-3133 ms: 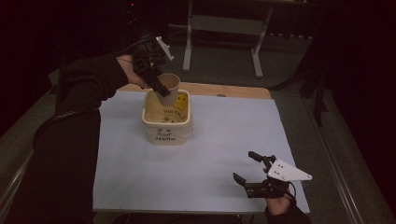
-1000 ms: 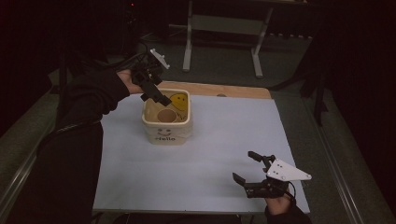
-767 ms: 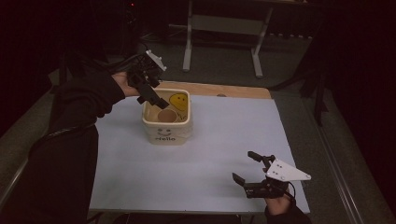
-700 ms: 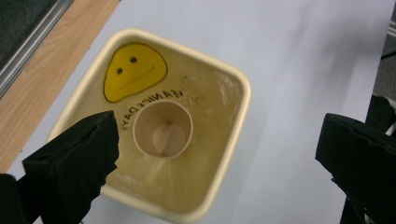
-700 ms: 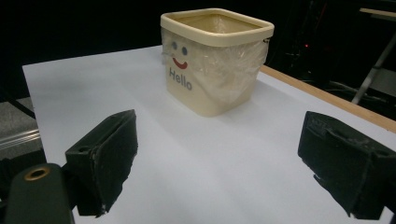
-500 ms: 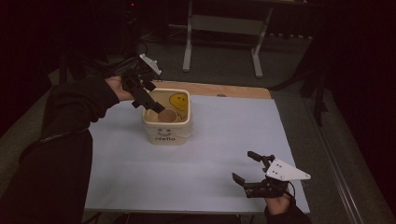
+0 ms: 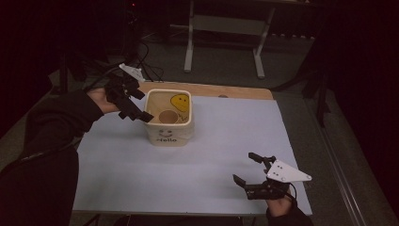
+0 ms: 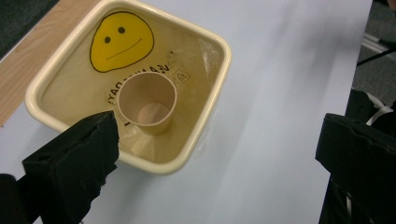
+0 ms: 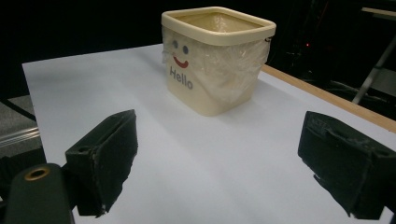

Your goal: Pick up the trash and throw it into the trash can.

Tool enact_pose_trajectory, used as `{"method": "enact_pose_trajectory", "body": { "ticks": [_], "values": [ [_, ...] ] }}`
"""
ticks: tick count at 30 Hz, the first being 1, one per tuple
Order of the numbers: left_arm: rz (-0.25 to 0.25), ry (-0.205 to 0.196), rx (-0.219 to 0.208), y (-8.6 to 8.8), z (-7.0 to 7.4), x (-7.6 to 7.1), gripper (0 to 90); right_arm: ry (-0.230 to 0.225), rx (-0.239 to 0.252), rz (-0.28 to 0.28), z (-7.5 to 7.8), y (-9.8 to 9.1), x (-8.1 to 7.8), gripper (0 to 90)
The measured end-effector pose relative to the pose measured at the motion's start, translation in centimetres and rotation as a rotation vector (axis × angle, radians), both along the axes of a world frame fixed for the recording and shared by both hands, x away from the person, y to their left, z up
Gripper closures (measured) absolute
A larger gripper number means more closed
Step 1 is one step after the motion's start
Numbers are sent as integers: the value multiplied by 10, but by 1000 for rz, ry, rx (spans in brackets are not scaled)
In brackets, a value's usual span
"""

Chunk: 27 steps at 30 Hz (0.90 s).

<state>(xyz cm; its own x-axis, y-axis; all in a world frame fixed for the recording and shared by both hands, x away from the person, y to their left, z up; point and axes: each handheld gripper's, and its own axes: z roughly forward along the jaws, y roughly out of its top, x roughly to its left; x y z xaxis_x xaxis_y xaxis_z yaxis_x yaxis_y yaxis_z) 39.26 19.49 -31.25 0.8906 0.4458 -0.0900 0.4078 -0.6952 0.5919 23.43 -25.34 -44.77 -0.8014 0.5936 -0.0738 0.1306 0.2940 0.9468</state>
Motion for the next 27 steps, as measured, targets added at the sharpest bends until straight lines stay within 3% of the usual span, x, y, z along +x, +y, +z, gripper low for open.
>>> {"method": "enact_pose_trajectory", "body": {
  "ticks": [4, 8, 27],
  "values": [
    [10, -8, -7, 7, -4, -5, 4, 3, 0, -1, 0, 0, 0, 117],
    [19, -12, -50, 18, -7, -15, 3, 2, -3, 0, 0, 0, 0, 118],
    [-5, -1, -79, 35, -41, -57, 4, 4, -9, -1, 0, 1, 0, 117]
  ]
}}
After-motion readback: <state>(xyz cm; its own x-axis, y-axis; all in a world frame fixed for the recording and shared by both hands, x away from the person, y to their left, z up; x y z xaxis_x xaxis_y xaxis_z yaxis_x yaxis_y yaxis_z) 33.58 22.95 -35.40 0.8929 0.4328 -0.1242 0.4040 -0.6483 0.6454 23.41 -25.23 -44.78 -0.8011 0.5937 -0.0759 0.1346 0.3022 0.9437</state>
